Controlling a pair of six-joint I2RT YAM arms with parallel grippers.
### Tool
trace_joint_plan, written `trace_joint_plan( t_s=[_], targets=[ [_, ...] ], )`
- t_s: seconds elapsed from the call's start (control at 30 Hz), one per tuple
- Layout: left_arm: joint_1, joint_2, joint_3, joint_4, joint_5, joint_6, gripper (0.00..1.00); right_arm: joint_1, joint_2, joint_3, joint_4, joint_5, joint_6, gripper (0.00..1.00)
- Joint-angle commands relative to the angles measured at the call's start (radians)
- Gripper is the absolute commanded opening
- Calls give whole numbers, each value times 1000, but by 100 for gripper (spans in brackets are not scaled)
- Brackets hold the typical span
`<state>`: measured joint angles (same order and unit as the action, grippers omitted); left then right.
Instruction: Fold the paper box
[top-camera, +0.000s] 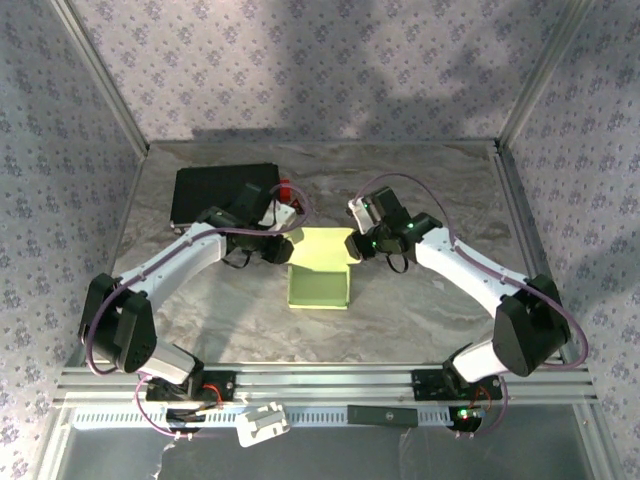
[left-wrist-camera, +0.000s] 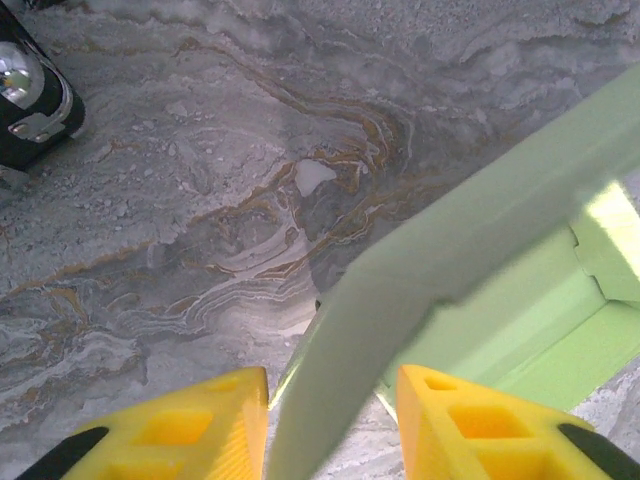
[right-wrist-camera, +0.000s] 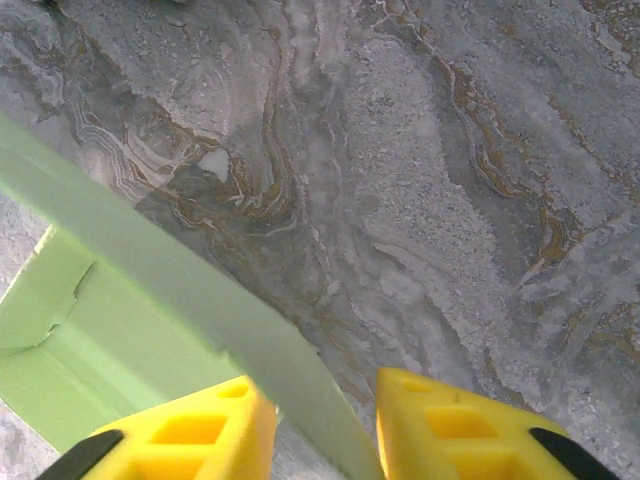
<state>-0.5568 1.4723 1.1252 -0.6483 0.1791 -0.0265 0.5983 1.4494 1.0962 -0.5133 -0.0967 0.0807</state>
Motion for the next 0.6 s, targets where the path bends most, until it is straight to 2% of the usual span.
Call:
trace_joint_plan(
  t_s=[0.0, 0.13, 0.3, 0.57],
  targets=[
    [-16, 5, 35, -24, -19, -3, 35, 13, 14, 36, -40, 5, -21, 28],
    [-34, 6, 38, -19, -51, -25, 34, 26, 20, 37, -48, 33, -14, 22],
    [-45, 1, 34, -9, -87, -63, 27, 40, 22, 32, -56, 67, 1, 18],
    [-78, -17, 22, 9, -149, -117, 18, 63, 3, 14, -53, 109, 34, 24]
  ],
)
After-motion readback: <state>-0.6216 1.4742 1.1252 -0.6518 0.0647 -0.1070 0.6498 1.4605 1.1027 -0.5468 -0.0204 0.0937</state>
